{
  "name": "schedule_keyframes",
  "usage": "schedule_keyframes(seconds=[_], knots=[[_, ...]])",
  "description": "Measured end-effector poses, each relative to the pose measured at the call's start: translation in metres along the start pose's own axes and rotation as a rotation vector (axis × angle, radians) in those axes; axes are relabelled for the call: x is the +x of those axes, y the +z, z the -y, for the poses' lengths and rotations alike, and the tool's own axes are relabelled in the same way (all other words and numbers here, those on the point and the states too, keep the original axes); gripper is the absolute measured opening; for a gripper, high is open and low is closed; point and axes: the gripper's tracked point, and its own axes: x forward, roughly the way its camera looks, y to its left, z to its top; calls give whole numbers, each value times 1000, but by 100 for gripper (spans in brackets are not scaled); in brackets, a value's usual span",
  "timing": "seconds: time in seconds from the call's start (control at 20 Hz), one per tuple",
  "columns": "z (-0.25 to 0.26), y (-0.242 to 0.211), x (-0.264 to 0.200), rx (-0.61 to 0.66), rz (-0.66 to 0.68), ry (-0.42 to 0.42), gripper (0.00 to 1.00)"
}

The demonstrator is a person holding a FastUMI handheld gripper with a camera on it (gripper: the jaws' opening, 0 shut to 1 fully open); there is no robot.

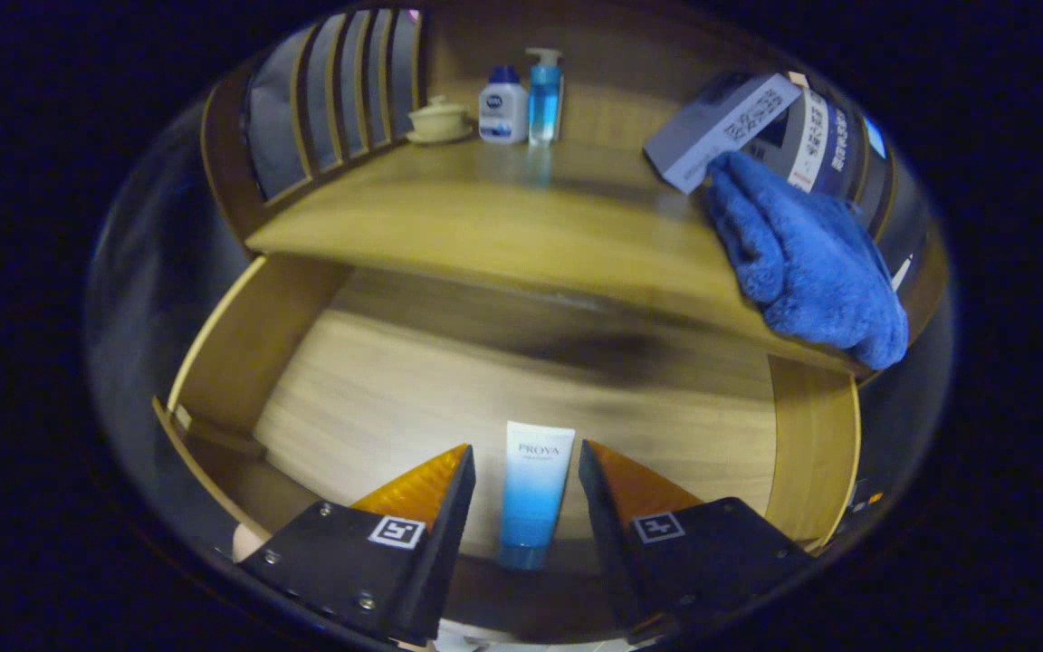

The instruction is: Pull open the drawer, take out the items inside it, and place them on the countertop above the cabinet.

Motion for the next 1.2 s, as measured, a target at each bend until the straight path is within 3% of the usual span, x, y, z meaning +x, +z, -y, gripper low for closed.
schedule_keyframes(seconds=[0.45,0.55,0.6,0.85,1.2], knots=[[-3,-40,29,-35,-252,21,69],[-3,-37,25,-23,-251,29,69],[-3,-39,21,-13,-251,30,49],[3,-27,24,-25,-159,-11,43],[-2,-5,-9,16,-47,37,43]])
